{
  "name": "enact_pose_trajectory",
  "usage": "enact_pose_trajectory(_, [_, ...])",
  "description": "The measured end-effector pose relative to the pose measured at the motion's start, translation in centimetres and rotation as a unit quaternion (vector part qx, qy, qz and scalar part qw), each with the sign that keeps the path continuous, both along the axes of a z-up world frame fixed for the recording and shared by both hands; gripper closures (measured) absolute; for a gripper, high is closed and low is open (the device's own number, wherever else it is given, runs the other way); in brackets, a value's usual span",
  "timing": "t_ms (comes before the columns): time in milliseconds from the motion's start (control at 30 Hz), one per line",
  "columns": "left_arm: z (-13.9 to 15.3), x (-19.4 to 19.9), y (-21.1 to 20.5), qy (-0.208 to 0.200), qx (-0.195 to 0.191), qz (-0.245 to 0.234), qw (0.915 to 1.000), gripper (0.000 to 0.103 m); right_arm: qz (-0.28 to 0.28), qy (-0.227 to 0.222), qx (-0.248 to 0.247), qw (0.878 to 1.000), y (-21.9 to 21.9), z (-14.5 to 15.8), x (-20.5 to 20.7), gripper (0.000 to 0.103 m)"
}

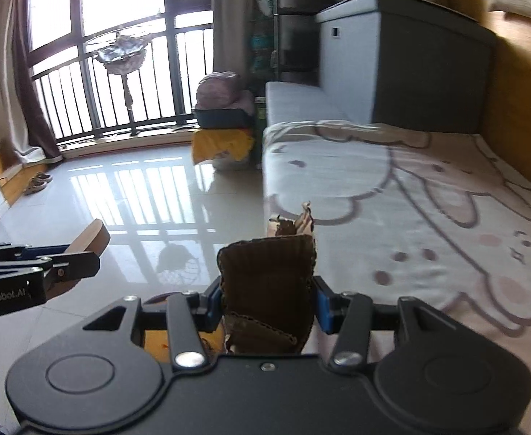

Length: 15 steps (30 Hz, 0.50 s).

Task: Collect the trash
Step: 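Carry both cardboard pieces with both tools over the wastebasket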

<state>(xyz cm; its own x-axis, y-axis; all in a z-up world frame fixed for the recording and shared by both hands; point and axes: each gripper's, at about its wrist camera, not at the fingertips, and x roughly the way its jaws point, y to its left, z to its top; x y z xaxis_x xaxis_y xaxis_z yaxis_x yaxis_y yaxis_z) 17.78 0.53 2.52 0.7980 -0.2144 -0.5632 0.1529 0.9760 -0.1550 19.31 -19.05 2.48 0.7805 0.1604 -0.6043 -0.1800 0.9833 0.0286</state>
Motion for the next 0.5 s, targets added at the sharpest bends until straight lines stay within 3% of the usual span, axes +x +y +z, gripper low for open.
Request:
enact_pose_trajectory(267, [-1.9, 0.7, 4.4, 0.020, -0.002, 0.037, 0.9991, 0.076, 0.033, 0.010, 0.011, 0.999, 5.2, -1.4, 2.2, 0.053])
enact_pose_trajectory(500, [-5.2, 2.3, 7.4, 0.053, 0.006, 0.061, 0.9967, 0.076, 0.058, 0.039, 0.015, 0.997, 9.1, -4.7, 4.7, 0.053])
